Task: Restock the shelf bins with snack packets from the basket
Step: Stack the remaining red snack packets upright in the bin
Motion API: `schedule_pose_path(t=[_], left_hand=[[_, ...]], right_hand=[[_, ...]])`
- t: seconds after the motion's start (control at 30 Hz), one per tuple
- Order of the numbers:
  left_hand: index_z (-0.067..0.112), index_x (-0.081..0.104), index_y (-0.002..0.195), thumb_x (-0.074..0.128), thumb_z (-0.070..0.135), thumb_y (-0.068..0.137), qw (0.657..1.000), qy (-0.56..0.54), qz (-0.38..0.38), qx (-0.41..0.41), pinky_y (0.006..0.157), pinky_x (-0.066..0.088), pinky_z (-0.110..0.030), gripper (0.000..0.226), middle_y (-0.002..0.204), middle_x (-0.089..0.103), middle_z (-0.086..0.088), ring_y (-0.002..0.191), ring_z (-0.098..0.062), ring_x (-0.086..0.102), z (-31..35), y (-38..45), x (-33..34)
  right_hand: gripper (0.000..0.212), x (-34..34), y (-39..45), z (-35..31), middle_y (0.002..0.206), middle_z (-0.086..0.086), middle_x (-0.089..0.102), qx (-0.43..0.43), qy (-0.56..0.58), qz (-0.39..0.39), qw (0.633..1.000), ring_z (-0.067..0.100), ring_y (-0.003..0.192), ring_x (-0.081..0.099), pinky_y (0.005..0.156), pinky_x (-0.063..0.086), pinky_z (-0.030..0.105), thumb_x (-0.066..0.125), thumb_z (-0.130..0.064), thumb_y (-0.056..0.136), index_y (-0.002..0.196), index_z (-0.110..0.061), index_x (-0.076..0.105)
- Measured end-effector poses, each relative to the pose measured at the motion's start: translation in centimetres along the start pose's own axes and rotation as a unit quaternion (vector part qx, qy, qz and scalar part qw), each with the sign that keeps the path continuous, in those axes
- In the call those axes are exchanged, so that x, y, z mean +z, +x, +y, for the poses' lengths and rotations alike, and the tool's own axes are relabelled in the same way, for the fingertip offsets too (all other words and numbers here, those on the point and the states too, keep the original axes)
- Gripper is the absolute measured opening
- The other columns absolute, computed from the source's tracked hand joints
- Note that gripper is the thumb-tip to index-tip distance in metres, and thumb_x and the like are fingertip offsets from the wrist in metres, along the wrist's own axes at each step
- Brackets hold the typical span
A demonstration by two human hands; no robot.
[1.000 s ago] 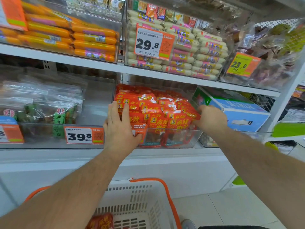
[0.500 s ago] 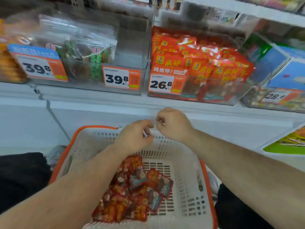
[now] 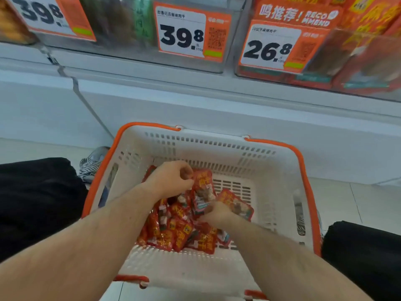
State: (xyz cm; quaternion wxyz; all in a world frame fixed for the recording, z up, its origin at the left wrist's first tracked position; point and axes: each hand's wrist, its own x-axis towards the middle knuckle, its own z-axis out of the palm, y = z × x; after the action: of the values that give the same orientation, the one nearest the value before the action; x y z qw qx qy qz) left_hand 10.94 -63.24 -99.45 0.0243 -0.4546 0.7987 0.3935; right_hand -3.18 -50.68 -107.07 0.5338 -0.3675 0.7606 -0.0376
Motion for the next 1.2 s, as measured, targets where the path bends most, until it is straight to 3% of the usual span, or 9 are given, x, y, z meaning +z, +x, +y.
schedule_pose_path(t=[0.1, 0.23, 0.4, 0.5, 0.6, 0.87, 1.0, 1.1, 1.2], left_hand=[[0.032, 0.061, 0.105, 0.067, 0.033, 0.086, 1.000, -0.003, -0.006, -0.010, 0.080, 0.050, -0.023, 0.020, 0.093, 0.059, 0.018, 0.088, -0.002, 0.058, -0.5, 0.3, 0.5], [0.031, 0.061, 0.107, 0.066, 0.033, 0.086, 1.000, -0.003, -0.018, -0.014, 0.081, 0.051, -0.024, 0.022, 0.093, 0.059, 0.018, 0.090, -0.004, 0.059, -0.7, 0.6, 0.9], [0.032, 0.061, 0.105, 0.065, 0.032, 0.085, 1.000, -0.002, -0.027, -0.013, 0.084, 0.053, -0.028, 0.020, 0.096, 0.061, 0.016, 0.092, -0.006, 0.059, -0.3, 0.6, 0.9], [0.031, 0.062, 0.107, 0.065, 0.031, 0.084, 1.000, -0.006, -0.029, -0.008, 0.086, 0.054, -0.028, 0.023, 0.099, 0.062, 0.014, 0.093, -0.006, 0.059, 0.1, 0.6, 0.9], [0.030, 0.061, 0.111, 0.066, 0.031, 0.083, 0.999, -0.010, -0.051, 0.000, 0.088, 0.053, -0.028, 0.028, 0.105, 0.063, 0.012, 0.096, -0.006, 0.059, 1.1, 0.4, 1.0], [0.028, 0.053, 0.132, 0.067, 0.048, 0.083, 0.993, -0.053, -0.099, 0.043, 0.096, 0.044, -0.025, 0.055, 0.123, 0.055, 0.016, 0.112, -0.008, 0.055, 5.6, -0.8, 0.9], [0.036, 0.067, 0.110, 0.073, 0.038, 0.082, 0.978, -0.157, -0.094, 0.102, 0.095, 0.052, -0.032, 0.029, 0.107, 0.071, 0.017, 0.099, 0.000, 0.066, 8.4, -1.5, 0.4], [0.031, 0.070, 0.100, 0.072, 0.018, 0.086, 0.969, -0.187, -0.067, 0.145, 0.092, 0.053, -0.033, 0.020, 0.100, 0.074, 0.012, 0.095, -0.005, 0.069, 11.0, -2.1, -0.1], [0.030, 0.068, 0.090, 0.073, 0.018, 0.084, 0.963, -0.216, -0.009, 0.161, 0.088, 0.055, -0.039, 0.014, 0.091, 0.074, 0.008, 0.086, -0.008, 0.069, 13.6, -2.6, -0.6]], right_hand=[[0.014, 3.0, 0.4, -0.2, 0.084, -0.003, 0.063, -0.002, -0.006, -0.041, 0.999, 0.014, 0.079, 0.059, 0.070, 0.052, 0.026, 0.072, -0.033, 0.082, 0.084, -0.020, 0.066], [0.016, 4.6, 0.3, -0.5, 0.085, -0.002, 0.061, -0.011, -0.040, 0.005, 0.999, 0.012, 0.070, 0.053, 0.058, 0.039, 0.024, 0.065, -0.035, 0.089, 0.090, -0.019, 0.063], [0.010, 5.1, 0.2, -1.0, 0.085, -0.004, 0.063, 0.004, -0.034, 0.022, 0.999, 0.017, 0.087, 0.061, 0.069, 0.045, 0.027, 0.066, -0.031, 0.089, 0.080, -0.026, 0.064], [0.019, 2.1, -0.3, -1.5, 0.080, -0.005, 0.059, 0.001, 0.009, 0.036, 0.999, 0.019, 0.084, 0.063, 0.066, 0.050, 0.032, 0.065, -0.019, 0.085, 0.069, -0.026, 0.059], [0.013, -2.3, -1.5, -2.2, 0.072, 0.002, 0.056, -0.027, 0.029, 0.051, 0.998, 0.018, 0.066, 0.055, 0.058, 0.043, 0.033, 0.062, -0.012, 0.083, 0.073, -0.018, 0.060], [0.007, -13.0, -8.7, -5.7, 0.079, -0.007, 0.053, -0.151, -0.176, 0.154, 0.961, 0.017, 0.080, 0.056, 0.059, 0.036, 0.027, 0.060, -0.018, 0.088, 0.083, -0.021, 0.058], [0.003, -18.0, -13.9, -6.9, 0.091, -0.004, 0.054, -0.191, -0.176, 0.199, 0.945, 0.016, 0.086, 0.051, 0.068, 0.038, 0.026, 0.062, -0.015, 0.091, 0.092, -0.016, 0.059], [0.006, -20.2, -17.3, -7.8, 0.080, -0.006, 0.051, -0.214, -0.149, 0.226, 0.939, 0.013, 0.074, 0.048, 0.059, 0.036, 0.024, 0.061, -0.013, 0.092, 0.091, -0.013, 0.056], [0.007, -21.2, -20.1, -8.3, 0.071, -0.006, 0.048, -0.236, -0.118, 0.259, 0.929, 0.010, 0.062, 0.044, 0.058, 0.037, 0.026, 0.062, -0.012, 0.093, 0.090, -0.013, 0.056]])
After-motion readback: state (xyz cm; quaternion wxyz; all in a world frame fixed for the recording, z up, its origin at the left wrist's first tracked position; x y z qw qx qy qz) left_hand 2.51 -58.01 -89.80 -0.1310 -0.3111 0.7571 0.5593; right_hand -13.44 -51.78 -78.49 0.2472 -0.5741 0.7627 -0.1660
